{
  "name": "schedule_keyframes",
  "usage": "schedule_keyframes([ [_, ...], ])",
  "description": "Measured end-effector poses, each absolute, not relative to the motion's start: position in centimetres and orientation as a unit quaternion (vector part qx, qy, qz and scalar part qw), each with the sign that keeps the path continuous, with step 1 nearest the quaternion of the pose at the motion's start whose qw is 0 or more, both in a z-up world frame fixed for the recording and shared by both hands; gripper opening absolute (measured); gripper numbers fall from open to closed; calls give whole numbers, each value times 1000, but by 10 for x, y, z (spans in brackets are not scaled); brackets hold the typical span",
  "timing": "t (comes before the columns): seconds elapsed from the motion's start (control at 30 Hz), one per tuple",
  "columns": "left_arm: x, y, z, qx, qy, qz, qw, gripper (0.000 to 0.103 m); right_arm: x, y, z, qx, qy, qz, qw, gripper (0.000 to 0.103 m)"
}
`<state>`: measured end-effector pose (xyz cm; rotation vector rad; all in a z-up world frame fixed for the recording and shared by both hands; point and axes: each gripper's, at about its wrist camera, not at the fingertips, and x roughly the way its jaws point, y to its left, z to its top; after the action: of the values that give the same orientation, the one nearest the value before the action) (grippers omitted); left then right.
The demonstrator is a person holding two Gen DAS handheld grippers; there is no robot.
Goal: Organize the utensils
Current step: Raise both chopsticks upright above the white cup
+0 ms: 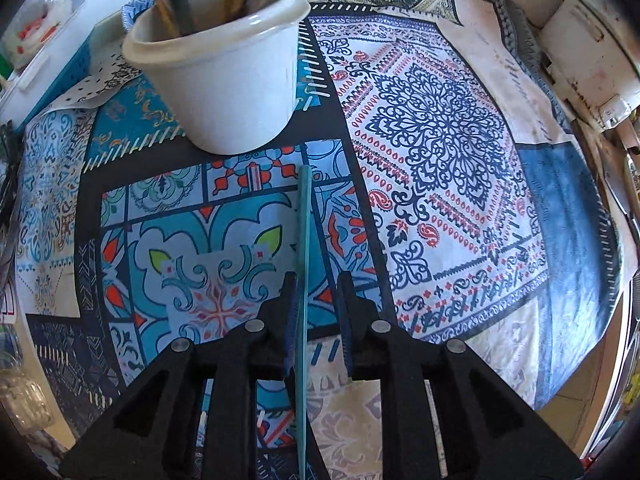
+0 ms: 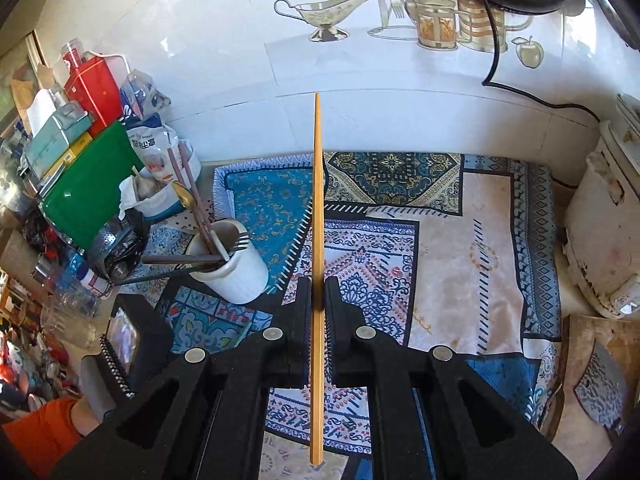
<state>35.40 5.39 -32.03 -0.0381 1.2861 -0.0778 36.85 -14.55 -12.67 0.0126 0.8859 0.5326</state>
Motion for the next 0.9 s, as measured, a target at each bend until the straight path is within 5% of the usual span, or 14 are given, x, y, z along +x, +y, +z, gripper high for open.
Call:
schedule_keyframes([
  [0.27, 362, 51, -327, 2, 601, -30, 798, 16, 371, -152, -123, 5, 420, 254, 871, 6],
  [0.37, 360, 51, -327, 10, 600, -27, 800, 4, 373, -152, -121, 5, 416, 257, 872, 6],
  [0.9, 316, 110, -290, -50, 549, 38, 834, 4, 388, -138, -108, 3, 394, 281, 875, 6],
])
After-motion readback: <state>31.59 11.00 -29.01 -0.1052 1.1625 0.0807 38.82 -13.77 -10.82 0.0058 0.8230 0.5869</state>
